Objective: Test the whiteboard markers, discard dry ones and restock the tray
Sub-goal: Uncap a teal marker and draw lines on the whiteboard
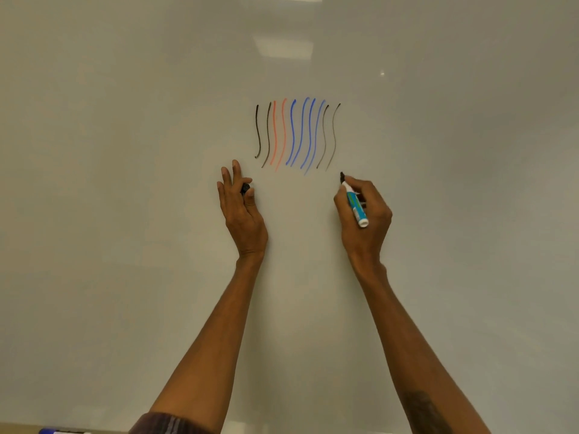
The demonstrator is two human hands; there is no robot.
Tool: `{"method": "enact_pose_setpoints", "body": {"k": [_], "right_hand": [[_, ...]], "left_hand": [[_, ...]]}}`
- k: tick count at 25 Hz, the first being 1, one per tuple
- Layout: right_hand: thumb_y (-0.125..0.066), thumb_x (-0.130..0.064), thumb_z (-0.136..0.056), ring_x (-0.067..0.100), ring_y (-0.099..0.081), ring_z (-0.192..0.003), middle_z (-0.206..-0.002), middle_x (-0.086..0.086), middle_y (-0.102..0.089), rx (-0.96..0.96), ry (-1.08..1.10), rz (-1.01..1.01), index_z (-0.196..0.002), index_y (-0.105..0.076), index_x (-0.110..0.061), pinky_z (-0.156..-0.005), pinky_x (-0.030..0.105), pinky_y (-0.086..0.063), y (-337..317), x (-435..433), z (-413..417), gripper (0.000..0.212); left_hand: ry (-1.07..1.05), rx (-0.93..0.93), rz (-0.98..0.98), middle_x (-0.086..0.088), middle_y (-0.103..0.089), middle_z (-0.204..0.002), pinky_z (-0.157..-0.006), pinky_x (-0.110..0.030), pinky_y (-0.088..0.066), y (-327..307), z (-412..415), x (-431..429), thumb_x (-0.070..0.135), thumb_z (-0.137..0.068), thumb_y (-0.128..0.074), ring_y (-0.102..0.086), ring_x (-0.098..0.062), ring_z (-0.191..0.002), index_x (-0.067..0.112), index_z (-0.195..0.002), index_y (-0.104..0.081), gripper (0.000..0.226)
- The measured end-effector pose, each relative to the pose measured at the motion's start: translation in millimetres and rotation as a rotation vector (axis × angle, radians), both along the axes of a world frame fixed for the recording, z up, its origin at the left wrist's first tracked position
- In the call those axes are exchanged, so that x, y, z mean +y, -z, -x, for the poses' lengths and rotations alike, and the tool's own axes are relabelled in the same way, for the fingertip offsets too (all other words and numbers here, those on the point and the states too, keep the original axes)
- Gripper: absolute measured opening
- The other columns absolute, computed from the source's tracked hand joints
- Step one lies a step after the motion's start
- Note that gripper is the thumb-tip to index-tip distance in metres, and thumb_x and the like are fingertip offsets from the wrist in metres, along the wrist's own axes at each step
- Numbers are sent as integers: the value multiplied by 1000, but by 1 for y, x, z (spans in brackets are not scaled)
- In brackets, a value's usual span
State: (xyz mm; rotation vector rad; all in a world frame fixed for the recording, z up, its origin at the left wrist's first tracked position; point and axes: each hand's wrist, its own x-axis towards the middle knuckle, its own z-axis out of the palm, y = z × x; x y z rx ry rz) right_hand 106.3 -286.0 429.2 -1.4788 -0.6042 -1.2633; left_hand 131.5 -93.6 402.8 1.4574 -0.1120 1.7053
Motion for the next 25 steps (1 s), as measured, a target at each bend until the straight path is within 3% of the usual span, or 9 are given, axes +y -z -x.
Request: {"method": "enact_pose_setpoints", "body": {"k": [3,5,9,13,17,25], "right_hand": [[-66,-14,-93,15,-68,-85,-98,3,-72,252,-349,-191,-109,-70,-7,-78,29,-57,9,3,15,18],[-67,-11,-92,16,-66,-78,-93,6,-71,402,-562,-329,-110,-70,-5,-74,27,-56,21,11,23,19],[-62,-11,-94,19,-67,-81,-89,11,-70,643,-875,-439,-112,-70,-3,-78,29,-55,59,36,43,21],[-59,-9,-96,27,-70,-86,-94,18,-72,737,-978,-334,-115,-67,1,-79,31,-58,101,65,65,23],[-60,-10,-95,31,-71,-89,-97,19,-73,808,-1004,-214,-110,-69,-4,-82,34,-59,138,93,83,19],[-64,-13,-93,27,-73,-85,-101,14,-73,892,-992,-113,-111,-66,-7,-80,32,-61,178,136,107,19]], "left_hand": [[147,3,30,0,-46,-151,-124,-35,-20,-2,17,1,21,-106,-39,-30,-16,-148,8,-127,-57,30],[237,2,92,3,-52,-147,-121,-33,-28,-3,33,2,23,-106,-42,-37,-11,-145,11,-132,-57,32],[346,19,359,0,-73,-114,-102,-25,-46,13,65,3,25,-105,-48,-62,-12,-117,7,-117,-64,27],[501,70,577,-5,-75,-107,-103,-35,-50,60,92,6,30,-104,-49,-69,-20,-109,14,-126,-62,30],[600,145,768,-8,-75,-108,-103,-44,-51,104,115,12,24,-105,-49,-72,-23,-103,14,-123,-65,26],[566,246,815,-8,-75,-109,-94,-38,-57,151,154,31,22,-106,-44,-73,-22,-100,9,-126,-64,31]]}}
